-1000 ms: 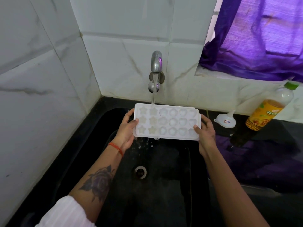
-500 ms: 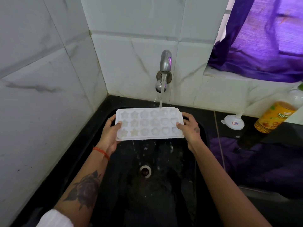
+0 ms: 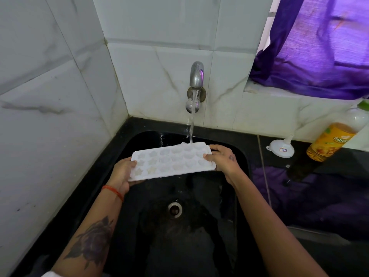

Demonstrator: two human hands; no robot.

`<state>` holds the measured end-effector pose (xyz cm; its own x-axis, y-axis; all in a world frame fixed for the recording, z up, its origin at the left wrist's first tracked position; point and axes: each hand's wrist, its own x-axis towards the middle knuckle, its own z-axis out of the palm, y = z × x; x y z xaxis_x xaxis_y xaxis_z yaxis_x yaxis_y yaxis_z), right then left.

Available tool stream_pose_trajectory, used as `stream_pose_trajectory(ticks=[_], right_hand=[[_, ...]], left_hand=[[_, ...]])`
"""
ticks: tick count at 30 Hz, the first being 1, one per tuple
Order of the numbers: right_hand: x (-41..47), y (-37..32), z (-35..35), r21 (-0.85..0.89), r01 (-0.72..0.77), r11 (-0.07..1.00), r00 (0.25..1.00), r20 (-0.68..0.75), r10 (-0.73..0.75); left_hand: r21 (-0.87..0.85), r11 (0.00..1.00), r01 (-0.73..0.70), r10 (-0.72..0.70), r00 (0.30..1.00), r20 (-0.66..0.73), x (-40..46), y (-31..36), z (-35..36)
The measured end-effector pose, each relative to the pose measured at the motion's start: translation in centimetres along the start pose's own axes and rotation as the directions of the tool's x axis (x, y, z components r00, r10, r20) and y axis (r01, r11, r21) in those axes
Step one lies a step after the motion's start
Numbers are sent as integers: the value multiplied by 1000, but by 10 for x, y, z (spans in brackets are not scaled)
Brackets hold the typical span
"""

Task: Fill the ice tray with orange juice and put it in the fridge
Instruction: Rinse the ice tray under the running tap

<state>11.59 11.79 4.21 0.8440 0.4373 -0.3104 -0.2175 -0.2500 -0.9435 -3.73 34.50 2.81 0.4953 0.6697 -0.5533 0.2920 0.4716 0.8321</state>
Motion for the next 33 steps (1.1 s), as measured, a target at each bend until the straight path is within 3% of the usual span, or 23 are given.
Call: stream_pose_trajectory(ticks=[12,25,33], right_hand=[[-5,16,-32,48,-47,998,986,-158,54],[-5,-7,33,-110,74,991,997,-8,-75],[-6,-27,29,-194,201,960,978,-19,-209]], left_hand=[[28,981,-194,189,973,135,-19,11,44],[-84,962,-261,264,964,28,11,15,-32],[-166,957,-238,240,971,-9,5,-7,-22]])
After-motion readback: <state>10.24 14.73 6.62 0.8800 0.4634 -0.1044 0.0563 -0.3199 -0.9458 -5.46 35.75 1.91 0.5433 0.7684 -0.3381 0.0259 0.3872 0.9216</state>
